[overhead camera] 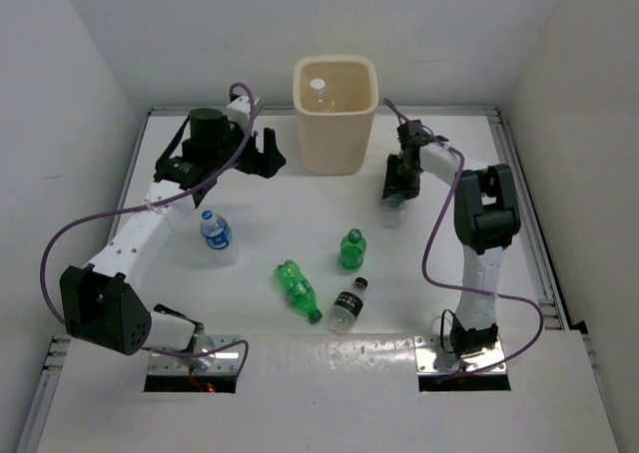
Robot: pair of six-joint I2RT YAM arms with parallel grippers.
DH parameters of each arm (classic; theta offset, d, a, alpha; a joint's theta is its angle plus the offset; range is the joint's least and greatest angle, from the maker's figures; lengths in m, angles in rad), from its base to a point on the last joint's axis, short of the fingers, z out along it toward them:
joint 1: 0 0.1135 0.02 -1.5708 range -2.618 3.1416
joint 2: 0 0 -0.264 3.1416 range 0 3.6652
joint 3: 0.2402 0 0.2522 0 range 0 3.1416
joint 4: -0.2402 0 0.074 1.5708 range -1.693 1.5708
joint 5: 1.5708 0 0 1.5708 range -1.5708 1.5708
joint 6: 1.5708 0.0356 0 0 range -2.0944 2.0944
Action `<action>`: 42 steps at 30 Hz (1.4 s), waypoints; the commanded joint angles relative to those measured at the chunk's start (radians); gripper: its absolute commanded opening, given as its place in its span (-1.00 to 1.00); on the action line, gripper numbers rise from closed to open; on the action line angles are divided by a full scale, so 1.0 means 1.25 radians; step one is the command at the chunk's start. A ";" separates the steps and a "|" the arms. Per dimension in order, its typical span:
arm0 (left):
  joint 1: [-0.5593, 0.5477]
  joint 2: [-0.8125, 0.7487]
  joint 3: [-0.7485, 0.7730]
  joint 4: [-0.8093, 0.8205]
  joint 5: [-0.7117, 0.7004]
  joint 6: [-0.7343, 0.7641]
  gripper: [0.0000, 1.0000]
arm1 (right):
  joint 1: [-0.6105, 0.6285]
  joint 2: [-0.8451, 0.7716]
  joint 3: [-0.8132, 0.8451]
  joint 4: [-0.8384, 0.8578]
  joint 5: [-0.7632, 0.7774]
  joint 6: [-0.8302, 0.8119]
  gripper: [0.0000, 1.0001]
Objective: Put the plastic bottles in the bin
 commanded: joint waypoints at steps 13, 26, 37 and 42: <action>0.022 0.040 0.188 0.420 0.452 -0.455 0.61 | -0.028 -0.630 -0.096 -0.040 -0.482 -0.431 -0.71; -0.216 0.093 0.261 0.401 0.437 -0.403 0.45 | 0.315 -0.747 -0.089 -0.010 -0.245 -0.463 -1.00; -0.162 0.086 0.190 0.521 0.420 -0.549 0.29 | 0.314 -0.778 -0.130 0.066 -0.192 -0.363 -1.00; -0.135 0.100 0.189 0.573 0.420 -0.616 0.34 | 0.316 -0.800 -0.153 0.086 -0.166 -0.357 -1.00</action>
